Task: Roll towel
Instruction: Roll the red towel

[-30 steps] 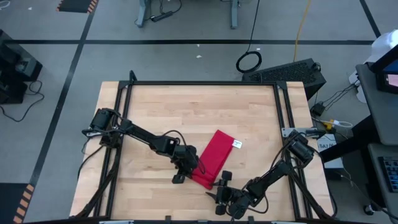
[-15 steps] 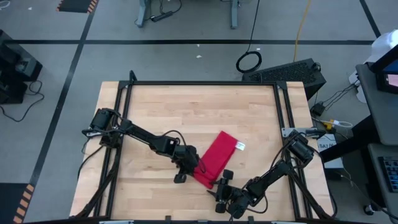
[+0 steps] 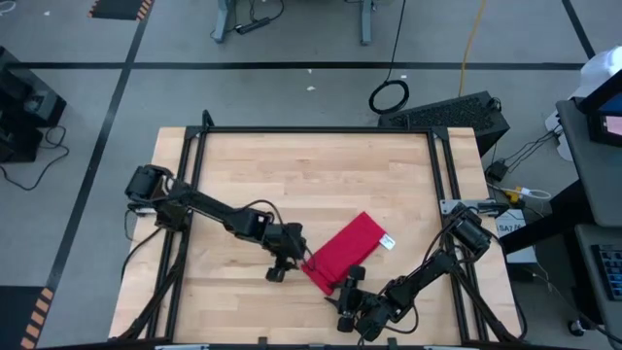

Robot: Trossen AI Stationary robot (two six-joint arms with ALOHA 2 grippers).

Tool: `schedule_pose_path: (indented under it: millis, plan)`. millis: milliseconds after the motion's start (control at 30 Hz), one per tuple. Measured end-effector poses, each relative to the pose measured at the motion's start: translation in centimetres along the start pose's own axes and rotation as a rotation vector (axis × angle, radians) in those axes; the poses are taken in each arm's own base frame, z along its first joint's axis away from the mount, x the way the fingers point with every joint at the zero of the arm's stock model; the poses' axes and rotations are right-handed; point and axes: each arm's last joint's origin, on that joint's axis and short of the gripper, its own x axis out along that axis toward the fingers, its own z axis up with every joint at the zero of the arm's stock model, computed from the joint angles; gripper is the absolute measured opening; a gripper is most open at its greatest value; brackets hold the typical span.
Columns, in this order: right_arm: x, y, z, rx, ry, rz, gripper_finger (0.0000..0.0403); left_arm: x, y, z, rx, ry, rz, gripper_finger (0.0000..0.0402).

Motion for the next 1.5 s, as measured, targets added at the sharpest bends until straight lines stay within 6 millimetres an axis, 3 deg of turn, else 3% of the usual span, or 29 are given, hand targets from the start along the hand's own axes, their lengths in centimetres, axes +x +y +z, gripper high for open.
schedule_pose_path:
  millis: [100,233,367,467,933,1033,1267,1500]
  plan:
    - [0.0,0.0,0.0,-0.006,0.003,-0.002,0.0164,-0.2,-1.9,0.2,0.114,-0.060,-0.029,0.0175]
    - [0.0,-0.1,-0.1,-0.010,0.006,-0.003,0.0164,1.7,-4.5,-0.7,0.298,-0.095,0.068,0.0175]
    - [0.0,-0.1,-0.1,-0.011,0.010,-0.005,0.0164,3.6,-5.3,-1.6,0.382,-0.070,0.316,0.0176]
    - [0.0,-0.1,-0.1,-0.012,0.016,0.000,0.0164,4.2,-5.5,-1.8,0.407,-0.068,0.351,0.0176]
    - [0.0,-0.1,-0.2,-0.050,0.026,0.009,0.0164,6.2,-3.4,-2.4,0.408,-0.047,0.234,0.0171]
    - [0.1,-0.2,-0.1,-0.062,0.025,0.008,0.0164,6.3,-3.1,-2.4,0.446,-0.048,0.184,0.0143]
    - [-0.4,-0.2,0.6,-0.082,0.037,0.027,0.0164,6.2,-1.7,-1.8,0.427,-0.070,0.115,0.0028]
    - [-2.8,-0.3,2.1,-0.072,0.068,0.055,0.0164,6.0,-0.9,-1.6,0.372,-0.054,0.045,0.0032]
